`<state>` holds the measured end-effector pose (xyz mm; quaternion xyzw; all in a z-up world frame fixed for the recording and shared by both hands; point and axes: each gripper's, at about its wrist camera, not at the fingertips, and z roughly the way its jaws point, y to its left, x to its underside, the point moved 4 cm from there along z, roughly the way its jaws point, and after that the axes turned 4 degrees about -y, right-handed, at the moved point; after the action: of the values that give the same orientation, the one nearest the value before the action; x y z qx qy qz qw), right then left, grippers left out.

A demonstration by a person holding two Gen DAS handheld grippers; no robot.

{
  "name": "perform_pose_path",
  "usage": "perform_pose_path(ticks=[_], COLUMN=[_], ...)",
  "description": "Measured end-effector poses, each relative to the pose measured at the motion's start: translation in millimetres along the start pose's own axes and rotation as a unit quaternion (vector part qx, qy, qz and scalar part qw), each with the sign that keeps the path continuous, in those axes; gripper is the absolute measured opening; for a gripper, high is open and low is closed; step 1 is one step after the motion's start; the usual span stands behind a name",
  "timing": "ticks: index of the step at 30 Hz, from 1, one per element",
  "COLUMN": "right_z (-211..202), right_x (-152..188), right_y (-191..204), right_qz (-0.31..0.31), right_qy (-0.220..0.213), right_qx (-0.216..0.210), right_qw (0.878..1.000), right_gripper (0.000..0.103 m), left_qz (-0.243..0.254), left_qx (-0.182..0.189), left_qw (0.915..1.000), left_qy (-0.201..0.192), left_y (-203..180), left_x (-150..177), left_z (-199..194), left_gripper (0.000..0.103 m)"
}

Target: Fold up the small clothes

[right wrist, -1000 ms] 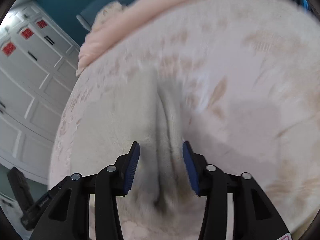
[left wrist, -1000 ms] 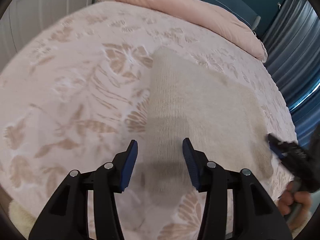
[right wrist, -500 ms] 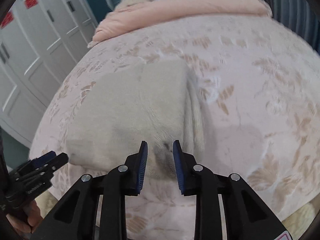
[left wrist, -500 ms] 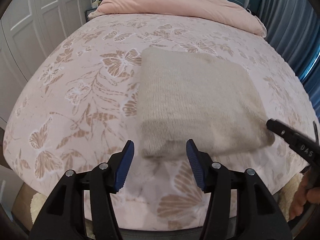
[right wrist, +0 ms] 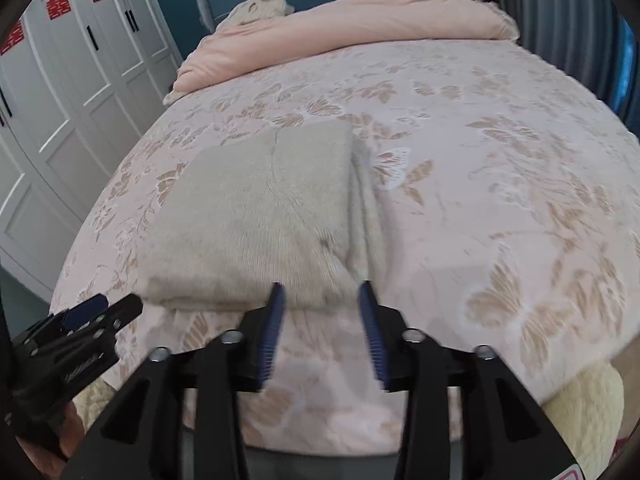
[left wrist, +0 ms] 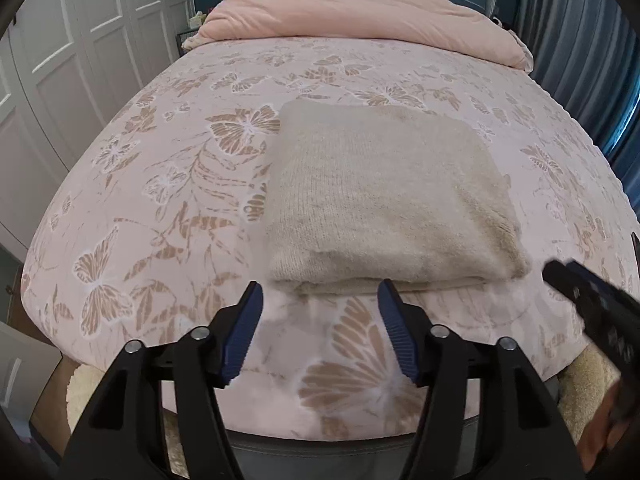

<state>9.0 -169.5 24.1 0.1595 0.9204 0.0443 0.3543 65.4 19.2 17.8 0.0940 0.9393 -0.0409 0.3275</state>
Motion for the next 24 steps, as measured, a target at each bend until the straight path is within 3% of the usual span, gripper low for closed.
perform_pose_path(ticks=[2,6,9,14,24], right_z=[-5,-7,-9,-13,-20], right_x=[11,32,42,53,62], right_y=[-4,-15,-17,-13,1], right_qz=[0.006,0.028,0.025,0.005,-0.015], right_qy=[-0.008,-0.018,-0.024,-0.034,-0.041], right_qx=[0.013,0.039,0.056,0.067,0.063], right_qw=[1.0,0.999,0.998,0.997,0.997], right_gripper=[0.057,0.06,0.068,0.076,0.079], left_qz=[0.008,0.023,0.016,0.006,0.006], left_qx=[-0.007,-0.028,-0.042,-0.053,-0.051], left_qw=[0.9999,0.9988,0.9978,0.9968,0.9964], left_qy=[-0.01,-0.034,-0.048,-0.059,-0.067], left_y=[-4,-9,-9,-6,-11], left_x=[3,12,20,34,49], left_z=[-4,-11,-15,-19,-27], left_gripper=[0.062,0.075,0.085,0.085,0.086])
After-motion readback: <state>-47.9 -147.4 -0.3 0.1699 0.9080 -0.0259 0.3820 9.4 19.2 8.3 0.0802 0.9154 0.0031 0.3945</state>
